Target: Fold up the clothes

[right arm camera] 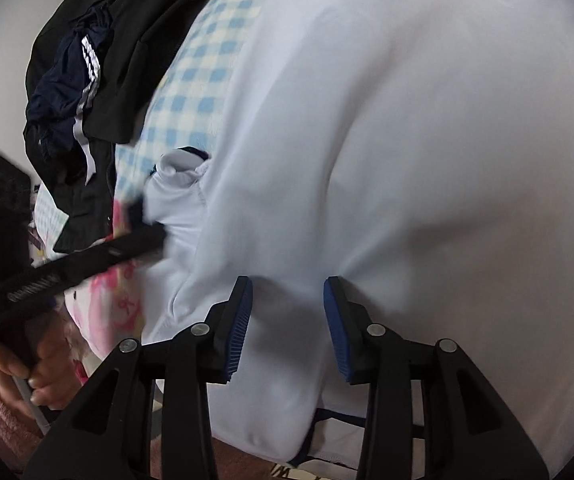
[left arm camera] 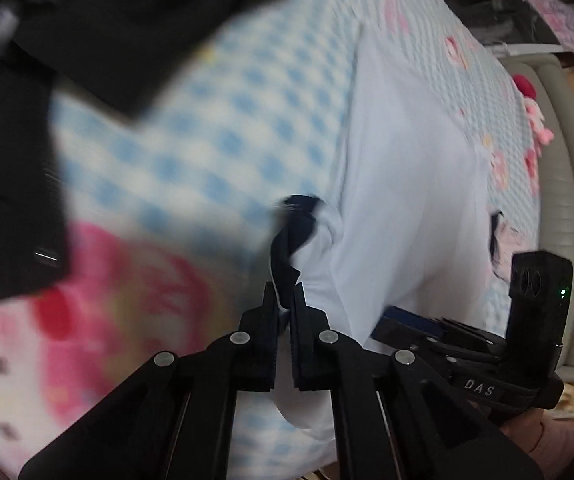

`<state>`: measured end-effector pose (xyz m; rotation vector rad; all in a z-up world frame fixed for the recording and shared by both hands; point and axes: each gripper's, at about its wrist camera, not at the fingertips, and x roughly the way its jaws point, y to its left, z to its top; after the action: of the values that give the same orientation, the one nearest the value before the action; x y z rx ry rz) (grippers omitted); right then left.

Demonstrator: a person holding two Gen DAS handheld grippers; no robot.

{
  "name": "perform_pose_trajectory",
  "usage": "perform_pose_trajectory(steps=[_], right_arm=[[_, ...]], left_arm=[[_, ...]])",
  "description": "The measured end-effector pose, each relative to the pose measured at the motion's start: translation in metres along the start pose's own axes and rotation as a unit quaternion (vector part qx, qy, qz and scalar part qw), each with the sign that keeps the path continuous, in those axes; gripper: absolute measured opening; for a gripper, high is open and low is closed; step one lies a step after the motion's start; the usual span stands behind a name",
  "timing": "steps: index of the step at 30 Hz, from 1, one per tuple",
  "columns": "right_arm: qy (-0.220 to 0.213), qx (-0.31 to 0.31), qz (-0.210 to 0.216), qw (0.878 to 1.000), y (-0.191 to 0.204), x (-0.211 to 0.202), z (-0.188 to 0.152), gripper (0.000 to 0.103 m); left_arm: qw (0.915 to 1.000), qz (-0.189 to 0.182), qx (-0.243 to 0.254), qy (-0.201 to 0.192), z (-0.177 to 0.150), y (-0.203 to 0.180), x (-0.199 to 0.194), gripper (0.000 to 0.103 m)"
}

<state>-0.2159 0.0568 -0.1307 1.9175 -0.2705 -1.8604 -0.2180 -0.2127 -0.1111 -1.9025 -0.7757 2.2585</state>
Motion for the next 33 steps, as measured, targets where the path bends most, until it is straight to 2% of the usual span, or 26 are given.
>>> perform_pose_trajectory(steps=[2, 3, 6, 8, 9, 11, 14, 17, 19, 20, 21, 22, 23, 24, 25, 27, 29, 30, 33], right_arm=[[-0.003, -0.004, -0.001, 1.0, 0.004, -0.002, -0.002, 0.039], [-0.005, -0.007, -0.001, 1.0, 0.005, -0.003, -0.003, 0.042], [0.014, -0.043, -0.032, 0.998, 0.013, 0.01, -0.01, 0.047], [0.019, -0.077, -0.07, 0.994, 0.017, 0.019, -0.014, 0.047], [0.019, -0.081, -0.075, 0.994, 0.019, 0.02, -0.014, 0.047], [0.006, -0.07, -0.063, 0.996, 0.02, 0.008, -0.013, 0.046], [-0.016, -0.054, -0.036, 0.998, 0.022, -0.015, -0.016, 0.047], [-0.014, -0.063, -0.013, 0.998, 0.03, -0.027, -0.029, 0.046], [-0.008, -0.078, -0.017, 0.997, 0.037, -0.025, -0.039, 0.046], [-0.005, -0.086, -0.022, 0.996, 0.039, -0.023, -0.044, 0.046], [-0.002, -0.094, -0.026, 0.995, 0.042, -0.021, -0.05, 0.046], [-0.004, -0.1, -0.032, 0.995, 0.045, -0.018, -0.054, 0.046], [-0.005, -0.102, -0.038, 0.994, 0.047, -0.014, -0.057, 0.047], [-0.002, -0.105, -0.046, 0.993, 0.047, -0.008, -0.057, 0.047], [0.001, -0.107, -0.053, 0.993, 0.047, -0.002, -0.058, 0.047], [0.008, -0.117, -0.061, 0.991, 0.047, 0.005, -0.058, 0.046], [0.014, -0.13, -0.069, 0.989, 0.046, 0.007, -0.058, 0.045], [0.016, -0.136, -0.075, 0.988, 0.045, 0.007, -0.058, 0.041], [0.03, -0.132, -0.086, 0.987, 0.036, 0.002, -0.062, 0.039]], left_arm=[[0.9992, 0.036, 0.019, -0.005, 0.001, 0.004, -0.006, 0.005], [0.9984, 0.051, 0.025, -0.002, 0.001, -0.001, -0.001, 0.005], [0.9946, 0.089, 0.049, 0.02, 0.003, 0.008, 0.008, 0.009], [0.994, 0.103, 0.035, 0.011, 0.001, 0.013, 0.004, 0.017], [0.995, 0.099, 0.017, 0.0, -0.003, 0.018, -0.003, 0.019], [0.9974, 0.057, -0.039, -0.017, -0.019, 0.032, -0.018, 0.019], [0.9967, -0.008, -0.08, 0.012, -0.053, 0.039, -0.018, 0.02], [0.9958, -0.046, -0.074, 0.029, -0.077, 0.03, -0.015, 0.02], [0.9924, -0.083, -0.082, 0.038, -0.086, 0.023, -0.009, 0.021], [0.9908, -0.091, -0.089, 0.044, -0.088, 0.023, -0.003, 0.025], [0.9895, -0.094, -0.097, 0.051, -0.089, 0.023, 0.004, 0.042], [0.989, -0.092, -0.1, 0.058, -0.089, 0.028, 0.01, 0.046], [0.9898, -0.08, -0.098, 0.066, -0.089, 0.031, 0.017, 0.044], [0.9918, -0.058, -0.092, 0.067, -0.09, 0.029, 0.02, 0.036], [0.9937, -0.034, -0.083, 0.067, -0.09, 0.026, 0.021, 0.022], [0.9959, 0.006, -0.054, 0.072, -0.089, 0.021, 0.021, 0.017], [0.9957, 0.043, -0.024, 0.079, -0.088, 0.018, 0.019, 0.017], [0.9951, 0.054, -0.015, 0.082, -0.088, 0.019, 0.017, 0.017], [0.9942, 0.05, -0.022, 0.093, -0.09, 0.029, 0.004, 0.017]])
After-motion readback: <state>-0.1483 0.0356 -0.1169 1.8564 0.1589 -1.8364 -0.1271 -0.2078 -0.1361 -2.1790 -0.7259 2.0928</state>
